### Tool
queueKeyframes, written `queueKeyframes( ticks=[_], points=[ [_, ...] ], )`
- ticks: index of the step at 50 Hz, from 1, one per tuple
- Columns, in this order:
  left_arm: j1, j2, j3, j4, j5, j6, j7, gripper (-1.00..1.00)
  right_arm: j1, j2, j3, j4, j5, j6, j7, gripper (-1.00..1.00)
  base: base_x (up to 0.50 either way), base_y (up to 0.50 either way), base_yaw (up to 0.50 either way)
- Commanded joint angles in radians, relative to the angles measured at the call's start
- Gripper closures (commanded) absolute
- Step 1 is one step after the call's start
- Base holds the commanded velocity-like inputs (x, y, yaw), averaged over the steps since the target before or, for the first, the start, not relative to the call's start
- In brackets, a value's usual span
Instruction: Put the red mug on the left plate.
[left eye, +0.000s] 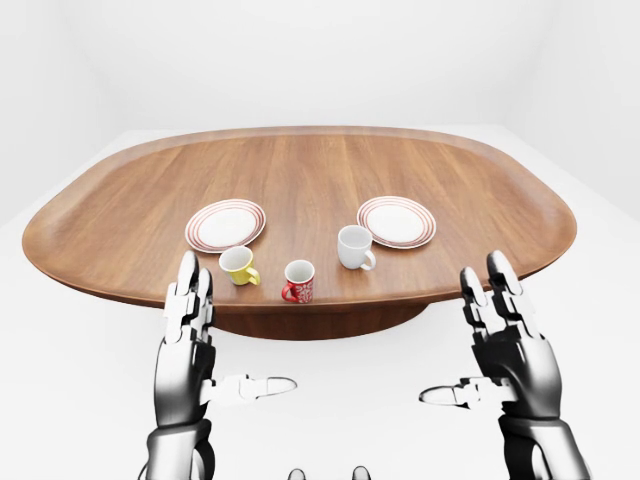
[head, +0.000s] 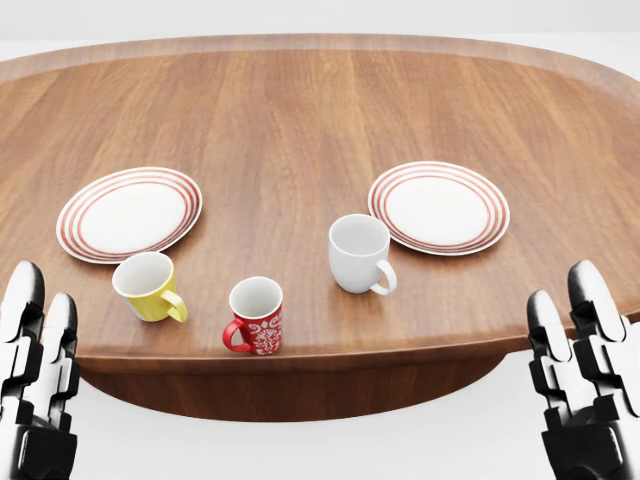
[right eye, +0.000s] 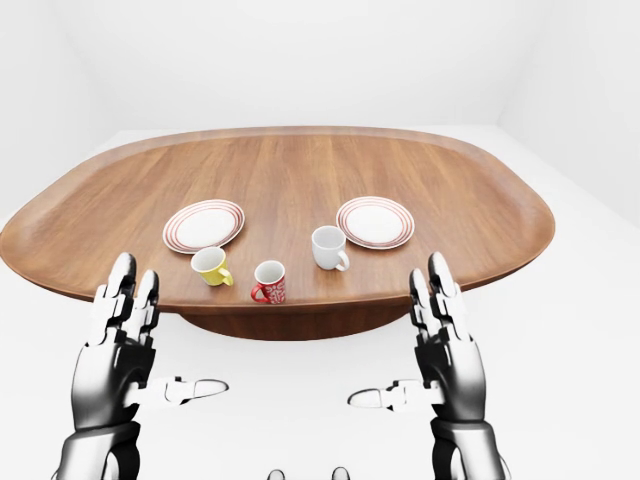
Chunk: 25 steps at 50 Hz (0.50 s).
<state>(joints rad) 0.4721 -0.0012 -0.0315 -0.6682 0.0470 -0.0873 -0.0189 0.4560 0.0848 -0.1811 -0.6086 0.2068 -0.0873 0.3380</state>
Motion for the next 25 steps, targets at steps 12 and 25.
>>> queueKeyframes(
  ticks=[12,25],
  points=[
    [-0.015,-0.002,0.0,0.014,0.001,0.0,-0.006,-1.0,0.02,0.014,-0.019,-0.024,-0.004,0.0,0.04,-1.0,0.0,0.44,0.0],
    [-0.017,0.0,-0.002,0.02,-0.003,0.0,-0.007,-1.0,0.019,0.014,-0.014,-0.025,-0.005,0.0,0.047,-1.0,0.0,0.5,0.0]
  ],
)
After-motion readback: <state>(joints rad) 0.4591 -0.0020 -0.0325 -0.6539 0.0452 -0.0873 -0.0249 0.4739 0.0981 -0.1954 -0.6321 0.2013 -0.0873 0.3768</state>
